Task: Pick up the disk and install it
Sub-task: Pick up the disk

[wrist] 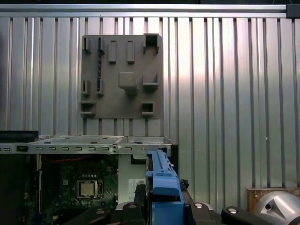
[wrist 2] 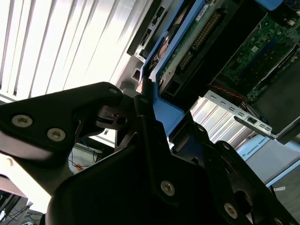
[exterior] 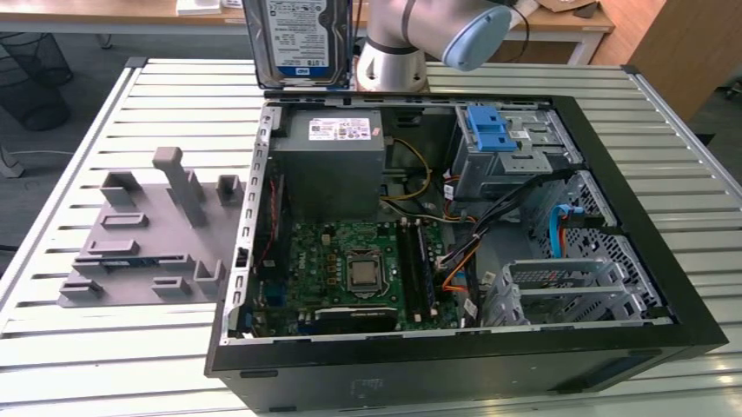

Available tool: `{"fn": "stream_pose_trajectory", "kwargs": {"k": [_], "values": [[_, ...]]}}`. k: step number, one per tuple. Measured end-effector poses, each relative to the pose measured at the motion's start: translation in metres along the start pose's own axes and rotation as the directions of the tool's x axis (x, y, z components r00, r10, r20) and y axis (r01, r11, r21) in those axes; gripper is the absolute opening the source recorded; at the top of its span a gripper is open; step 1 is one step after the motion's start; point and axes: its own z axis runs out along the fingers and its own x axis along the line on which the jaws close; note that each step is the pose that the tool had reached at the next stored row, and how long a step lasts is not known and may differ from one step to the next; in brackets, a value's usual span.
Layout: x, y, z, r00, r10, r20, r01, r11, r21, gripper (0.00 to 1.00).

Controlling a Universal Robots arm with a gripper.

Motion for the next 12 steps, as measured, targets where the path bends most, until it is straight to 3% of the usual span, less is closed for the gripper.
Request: {"fn": "stream_pose_trajectory", "kwargs": {"k": [12], "values": [[-0.0001, -0.0071, -0.0002, 1.0, 0.0, 0.0, 0.0, 1.0, 0.0, 0.37]]}}
